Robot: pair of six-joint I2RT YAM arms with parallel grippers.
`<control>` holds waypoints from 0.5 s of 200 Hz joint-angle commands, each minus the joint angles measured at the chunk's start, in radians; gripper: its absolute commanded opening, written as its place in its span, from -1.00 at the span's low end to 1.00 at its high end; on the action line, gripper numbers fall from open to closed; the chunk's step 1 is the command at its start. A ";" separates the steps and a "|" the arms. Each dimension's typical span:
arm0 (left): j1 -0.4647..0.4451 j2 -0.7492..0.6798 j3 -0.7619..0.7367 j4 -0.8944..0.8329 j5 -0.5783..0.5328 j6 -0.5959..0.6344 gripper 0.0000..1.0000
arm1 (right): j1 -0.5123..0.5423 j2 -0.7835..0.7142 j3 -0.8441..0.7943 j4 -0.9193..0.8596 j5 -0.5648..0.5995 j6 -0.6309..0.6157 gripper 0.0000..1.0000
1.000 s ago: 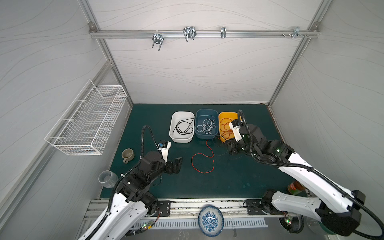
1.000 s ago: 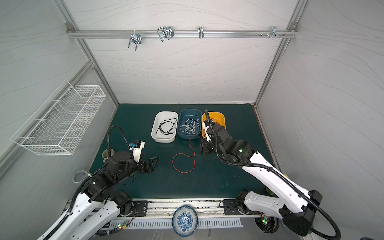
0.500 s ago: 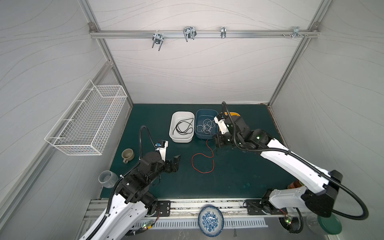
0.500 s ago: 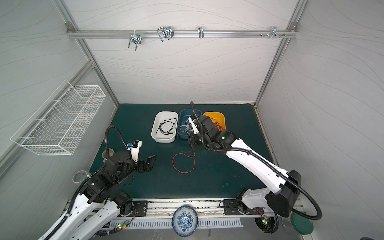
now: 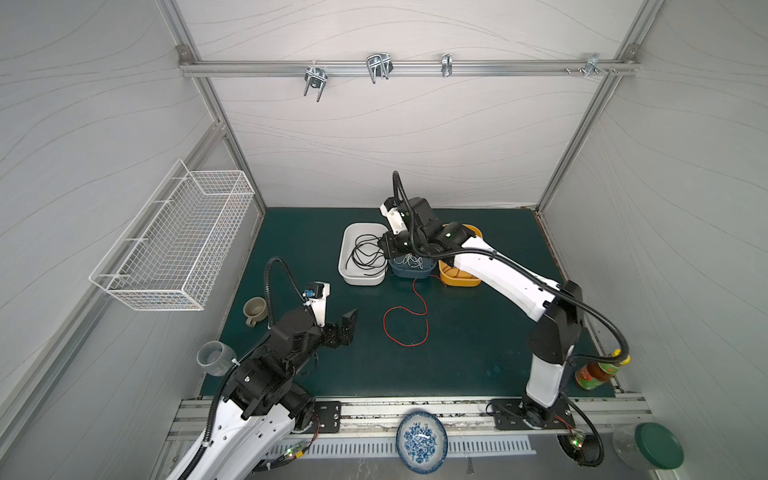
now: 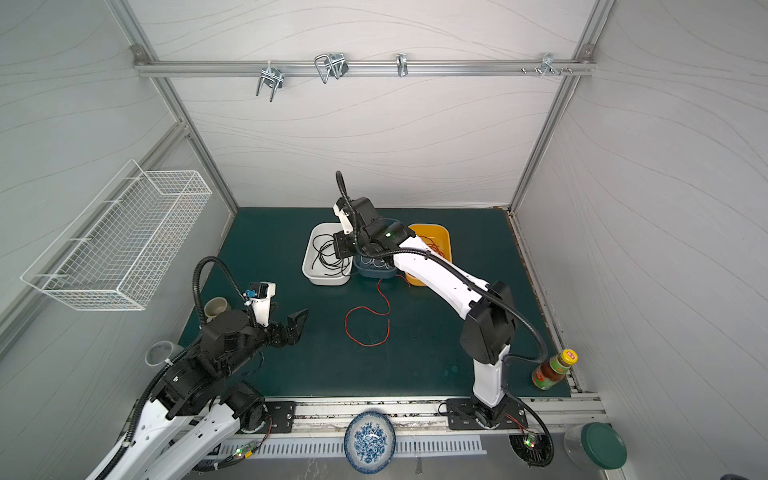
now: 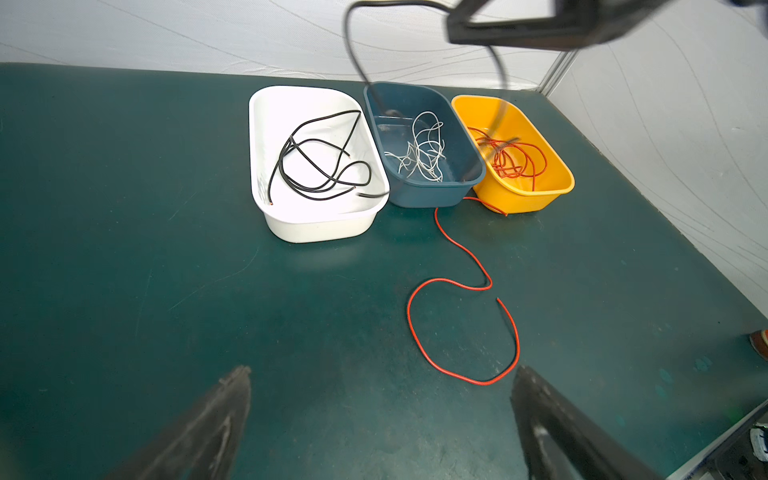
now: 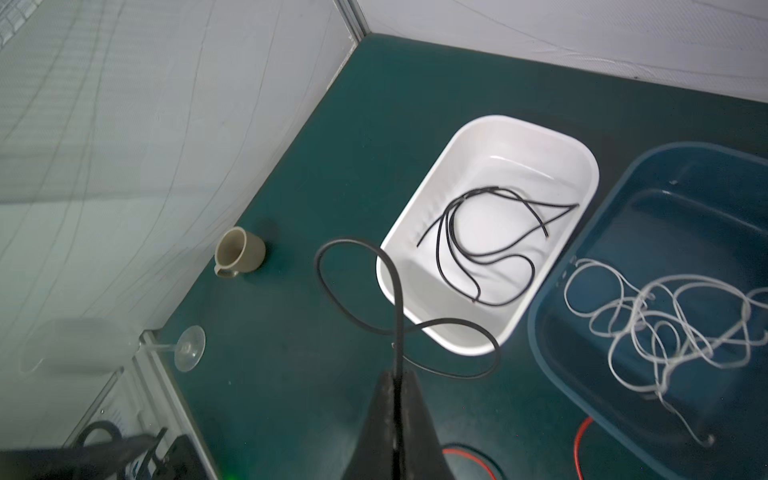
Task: Untangle the cables
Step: 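Carry the black wire over the white bin with the right gripper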
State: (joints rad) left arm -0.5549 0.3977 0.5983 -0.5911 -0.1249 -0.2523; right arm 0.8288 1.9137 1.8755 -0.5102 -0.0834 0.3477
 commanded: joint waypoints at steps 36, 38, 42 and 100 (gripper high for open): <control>-0.003 -0.011 -0.002 0.055 -0.028 0.016 0.98 | -0.056 0.245 0.295 0.012 -0.080 -0.012 -1.00; -0.003 -0.010 -0.002 0.056 -0.028 0.016 0.98 | -0.056 0.255 0.302 0.012 -0.081 -0.012 -1.00; -0.004 -0.008 -0.002 0.056 -0.030 0.016 0.98 | -0.060 0.272 0.316 0.012 -0.082 -0.011 -1.00; -0.003 0.007 -0.002 0.054 -0.045 0.019 0.98 | -0.069 0.484 0.526 0.017 -0.090 -0.015 -1.00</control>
State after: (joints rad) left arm -0.5549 0.3962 0.5938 -0.5846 -0.1474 -0.2417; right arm 0.7570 2.3405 2.3333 -0.5003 -0.1574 0.3473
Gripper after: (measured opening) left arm 0.991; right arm 0.058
